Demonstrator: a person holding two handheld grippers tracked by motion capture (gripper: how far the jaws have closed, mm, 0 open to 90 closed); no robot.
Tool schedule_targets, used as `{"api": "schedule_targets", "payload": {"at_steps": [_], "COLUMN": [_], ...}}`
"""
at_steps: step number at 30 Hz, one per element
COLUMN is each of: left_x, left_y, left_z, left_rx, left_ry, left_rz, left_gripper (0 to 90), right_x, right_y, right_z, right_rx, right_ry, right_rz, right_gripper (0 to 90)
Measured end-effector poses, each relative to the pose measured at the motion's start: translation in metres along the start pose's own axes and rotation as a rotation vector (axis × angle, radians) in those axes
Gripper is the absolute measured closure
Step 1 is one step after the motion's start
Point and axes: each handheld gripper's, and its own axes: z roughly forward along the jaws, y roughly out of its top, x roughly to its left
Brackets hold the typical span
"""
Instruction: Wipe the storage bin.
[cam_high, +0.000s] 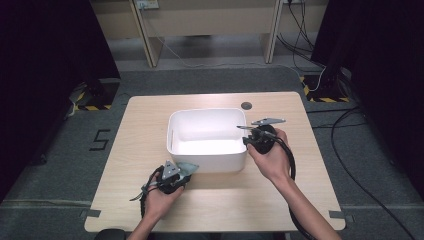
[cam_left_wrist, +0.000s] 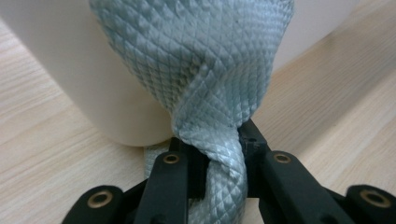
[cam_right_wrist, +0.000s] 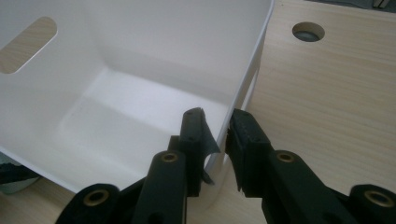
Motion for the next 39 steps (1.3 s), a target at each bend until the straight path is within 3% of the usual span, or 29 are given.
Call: {"api": "schedule_targets", "payload": {"at_steps": [17, 39], "left_x": [-0.006, -0.010], "left_y": [0.006, 0.024], "left_z": [-0.006, -0.022], "left_rx": [-0.050, -0.108], "left_ry": [0.008, -0.001], "left_rz": [0.007, -0.017], "left_gripper": [76.8, 76.9], "right_x": [0.001, 0.003], "right_y": [0.000, 0.000], "right_z": [0.001, 0.003], "right_rx": [-0.003, -0.007], "right_ry": [0.009, 0.017], "right_rz": [0.000, 0.000], "right_gripper": [75.8, 75.4]}}
